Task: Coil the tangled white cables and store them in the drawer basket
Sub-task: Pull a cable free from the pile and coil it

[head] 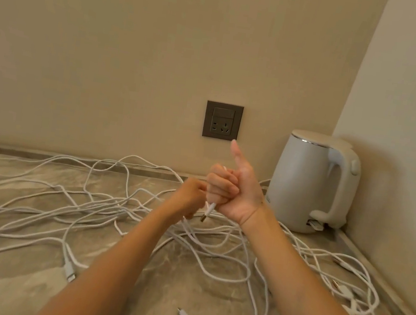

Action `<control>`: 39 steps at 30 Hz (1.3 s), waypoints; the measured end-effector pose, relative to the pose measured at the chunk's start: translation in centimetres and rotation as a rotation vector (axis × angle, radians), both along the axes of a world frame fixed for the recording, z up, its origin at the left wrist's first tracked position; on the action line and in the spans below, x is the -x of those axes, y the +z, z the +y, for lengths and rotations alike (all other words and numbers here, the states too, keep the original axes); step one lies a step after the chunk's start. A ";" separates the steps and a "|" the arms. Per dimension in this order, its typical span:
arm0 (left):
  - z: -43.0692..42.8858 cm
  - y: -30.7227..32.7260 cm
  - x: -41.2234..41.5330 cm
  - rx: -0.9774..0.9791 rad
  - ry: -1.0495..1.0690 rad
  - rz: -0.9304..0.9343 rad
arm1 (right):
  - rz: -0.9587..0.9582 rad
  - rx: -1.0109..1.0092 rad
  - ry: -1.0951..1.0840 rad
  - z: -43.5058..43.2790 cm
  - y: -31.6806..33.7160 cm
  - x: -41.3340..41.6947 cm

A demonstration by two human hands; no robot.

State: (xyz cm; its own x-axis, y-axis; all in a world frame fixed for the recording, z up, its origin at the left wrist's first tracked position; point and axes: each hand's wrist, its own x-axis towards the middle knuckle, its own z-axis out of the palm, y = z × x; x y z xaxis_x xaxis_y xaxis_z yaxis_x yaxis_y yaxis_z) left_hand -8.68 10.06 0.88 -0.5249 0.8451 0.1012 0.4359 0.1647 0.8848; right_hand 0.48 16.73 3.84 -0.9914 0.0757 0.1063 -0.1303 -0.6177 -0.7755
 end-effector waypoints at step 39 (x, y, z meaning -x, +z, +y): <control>0.7 4.5 0.0 -0.473 0.170 0.174 | -0.192 -0.331 -0.024 3.1 2.1 -1.2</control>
State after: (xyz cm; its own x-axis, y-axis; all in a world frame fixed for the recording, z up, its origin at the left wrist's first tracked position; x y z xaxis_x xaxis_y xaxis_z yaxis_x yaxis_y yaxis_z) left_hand -8.63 10.78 5.37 -0.5918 0.5906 0.5486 0.5845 -0.1543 0.7966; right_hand 1.70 19.86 5.92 -0.9941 0.0918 -0.0584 0.0252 -0.3281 -0.9443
